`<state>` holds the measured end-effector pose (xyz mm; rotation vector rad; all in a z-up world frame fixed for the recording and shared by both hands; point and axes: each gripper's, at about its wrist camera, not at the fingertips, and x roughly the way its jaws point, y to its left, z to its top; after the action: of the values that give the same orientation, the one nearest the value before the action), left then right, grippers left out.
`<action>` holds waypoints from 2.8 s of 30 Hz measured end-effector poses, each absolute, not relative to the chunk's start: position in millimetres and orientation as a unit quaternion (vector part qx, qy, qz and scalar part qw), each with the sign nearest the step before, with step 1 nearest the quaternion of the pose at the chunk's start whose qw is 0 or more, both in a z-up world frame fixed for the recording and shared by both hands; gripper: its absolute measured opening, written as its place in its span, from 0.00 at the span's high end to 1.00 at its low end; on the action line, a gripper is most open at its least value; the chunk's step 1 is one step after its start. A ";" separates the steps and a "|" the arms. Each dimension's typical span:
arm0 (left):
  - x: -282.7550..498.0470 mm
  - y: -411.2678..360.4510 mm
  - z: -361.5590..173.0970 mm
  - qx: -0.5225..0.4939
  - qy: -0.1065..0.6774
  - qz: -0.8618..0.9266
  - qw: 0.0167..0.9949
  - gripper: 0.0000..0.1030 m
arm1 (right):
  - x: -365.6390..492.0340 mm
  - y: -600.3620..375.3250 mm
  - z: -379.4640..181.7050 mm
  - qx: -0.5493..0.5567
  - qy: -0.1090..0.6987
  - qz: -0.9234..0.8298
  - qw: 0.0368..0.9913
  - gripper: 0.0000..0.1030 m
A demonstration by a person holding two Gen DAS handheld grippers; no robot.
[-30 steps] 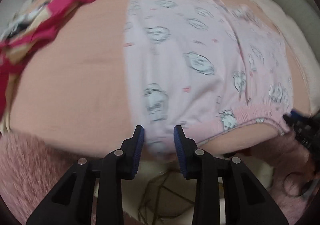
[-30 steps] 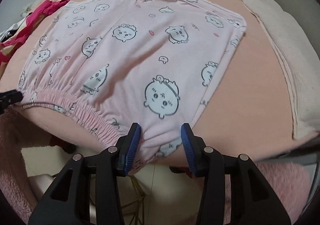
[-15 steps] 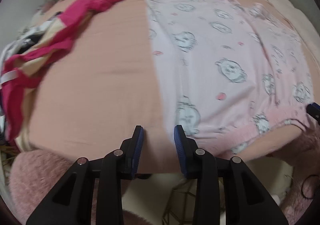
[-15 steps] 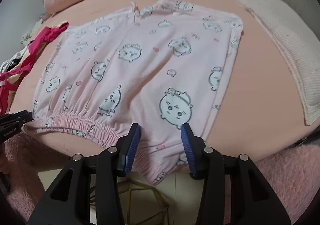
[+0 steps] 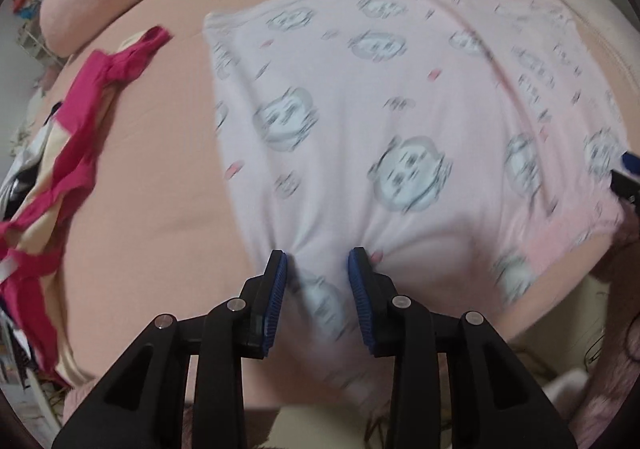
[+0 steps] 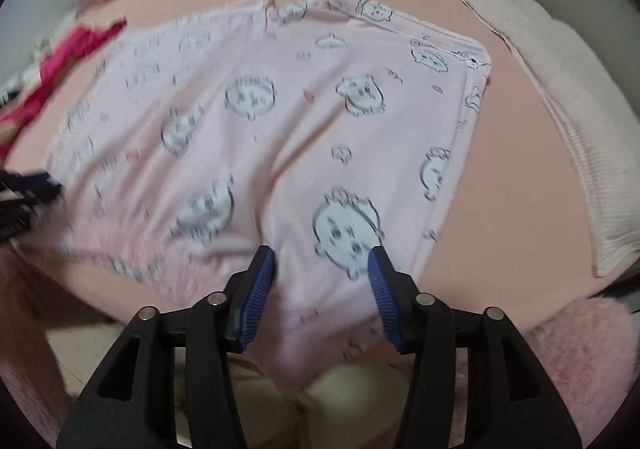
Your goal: Fold clothes
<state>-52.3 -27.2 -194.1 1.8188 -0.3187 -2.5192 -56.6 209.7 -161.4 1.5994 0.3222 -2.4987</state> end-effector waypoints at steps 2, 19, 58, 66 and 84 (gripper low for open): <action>-43.0 -42.8 -193.1 0.585 -0.092 -0.806 0.022 0.54 | -60.6 211.3 -159.3 0.536 0.101 -0.834 0.082 0.48; -130.3 -71.7 -181.6 0.517 -0.003 -0.856 0.023 0.54 | -110.3 215.9 -132.4 0.542 0.023 -0.832 0.118 0.47; -65.8 -50.0 -183.3 0.550 0.001 -0.835 -0.030 0.66 | -71.4 188.3 -157.3 0.569 0.079 -0.803 0.160 0.47; -25.0 -78.8 -170.2 0.568 0.032 -0.822 0.025 0.68 | -47.1 228.8 -152.5 0.580 0.059 -0.804 0.118 0.47; -11.6 -30.1 -155.6 0.550 0.027 -0.834 -0.049 0.68 | -34.4 311.2 -147.7 0.565 -0.124 -0.813 0.063 0.42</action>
<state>-11.6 -30.1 -155.6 1.7825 0.0867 -2.7038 -34.4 311.2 -147.7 1.7066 -0.3757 -2.4568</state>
